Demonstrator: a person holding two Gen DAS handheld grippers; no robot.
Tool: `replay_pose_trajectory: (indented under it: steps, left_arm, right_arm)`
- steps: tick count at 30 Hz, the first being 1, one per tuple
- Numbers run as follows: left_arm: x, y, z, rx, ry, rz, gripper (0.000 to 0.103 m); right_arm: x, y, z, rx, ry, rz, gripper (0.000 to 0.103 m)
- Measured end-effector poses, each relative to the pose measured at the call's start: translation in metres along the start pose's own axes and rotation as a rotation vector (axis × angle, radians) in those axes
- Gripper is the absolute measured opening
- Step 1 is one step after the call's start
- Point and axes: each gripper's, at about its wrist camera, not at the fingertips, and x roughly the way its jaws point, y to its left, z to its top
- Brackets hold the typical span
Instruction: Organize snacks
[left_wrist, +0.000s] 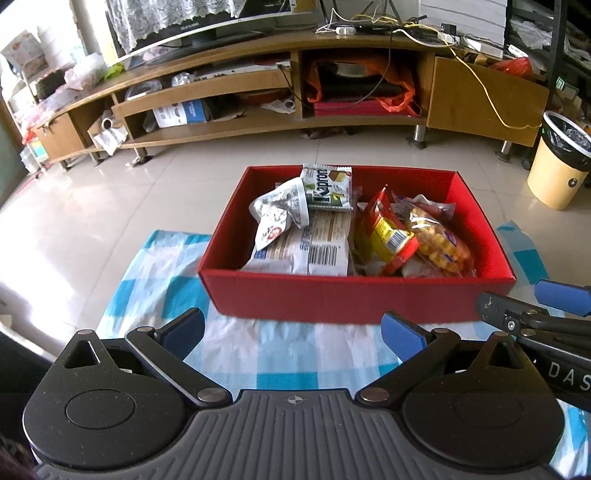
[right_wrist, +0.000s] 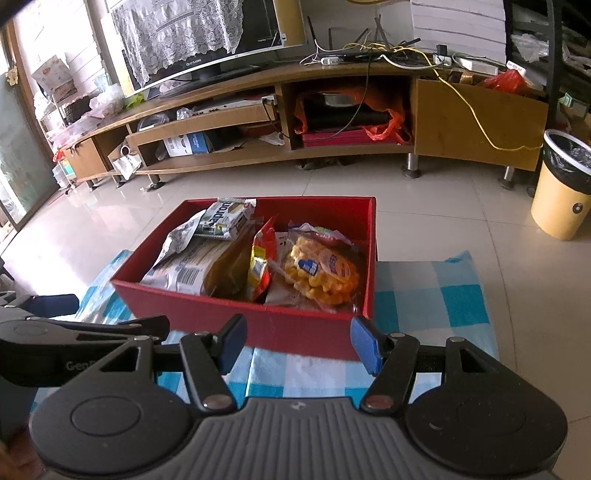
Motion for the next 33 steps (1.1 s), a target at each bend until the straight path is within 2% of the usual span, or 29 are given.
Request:
replay_pose_trajectory:
  steps: [13, 24, 33]
  left_arm:
    - [-0.041, 0.011, -0.03, -0.01, -0.015, -0.02, 0.103]
    - [-0.07, 0.028, -0.082, -0.026, 0.009, -0.035, 0.103]
    - [-0.088, 0.048, -0.11, -0.051, 0.02, -0.057, 0.103]
  right_arm:
    - [-0.046, 0.016, -0.024, -0.021, -0.009, -0.004, 0.058]
    - [-0.081, 0.038, -0.068, -0.033, 0.018, 0.013, 0.058]
    - [-0.106, 0.063, -0.093, -0.055, 0.02, 0.031, 0.058]
